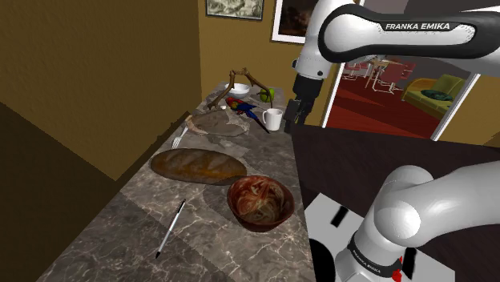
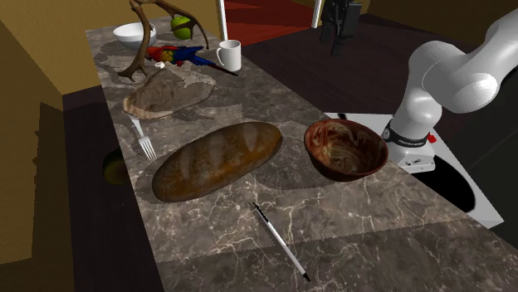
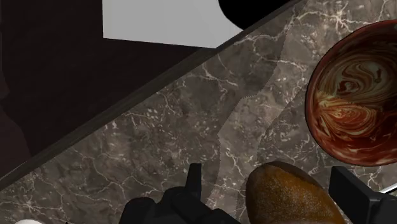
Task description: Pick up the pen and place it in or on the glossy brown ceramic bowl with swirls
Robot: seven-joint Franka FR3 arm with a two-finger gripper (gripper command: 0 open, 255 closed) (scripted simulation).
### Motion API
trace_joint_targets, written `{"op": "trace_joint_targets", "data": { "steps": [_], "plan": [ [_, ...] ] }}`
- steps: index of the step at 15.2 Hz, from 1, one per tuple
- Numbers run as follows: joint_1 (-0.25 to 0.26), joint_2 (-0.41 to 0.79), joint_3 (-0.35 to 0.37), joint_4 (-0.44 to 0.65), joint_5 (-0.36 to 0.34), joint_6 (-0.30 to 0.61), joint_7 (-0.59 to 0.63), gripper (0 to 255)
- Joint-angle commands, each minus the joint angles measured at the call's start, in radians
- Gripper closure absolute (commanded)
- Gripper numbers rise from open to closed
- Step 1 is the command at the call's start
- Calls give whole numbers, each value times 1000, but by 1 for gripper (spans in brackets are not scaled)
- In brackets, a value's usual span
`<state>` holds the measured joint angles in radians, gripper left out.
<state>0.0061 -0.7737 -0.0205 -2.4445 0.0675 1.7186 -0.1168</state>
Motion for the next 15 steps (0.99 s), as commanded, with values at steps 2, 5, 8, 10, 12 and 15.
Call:
{"op": "trace_joint_targets", "data": {
  "steps": [2, 5, 8, 10, 12, 15],
  "plan": [
    [1, -5, 32, -9, 13, 1, 51, 0],
    [4, -3, 131, -24, 54, 7, 205, 0],
    [6, 24, 231, -20, 96, 16, 358, 0],
    [5, 55, 297, -6, 121, 24, 460, 0],
    [0, 96, 363, 16, 143, 34, 562, 0],
    [-14, 176, 460, 63, 165, 51, 717, 0]
  ]
}}
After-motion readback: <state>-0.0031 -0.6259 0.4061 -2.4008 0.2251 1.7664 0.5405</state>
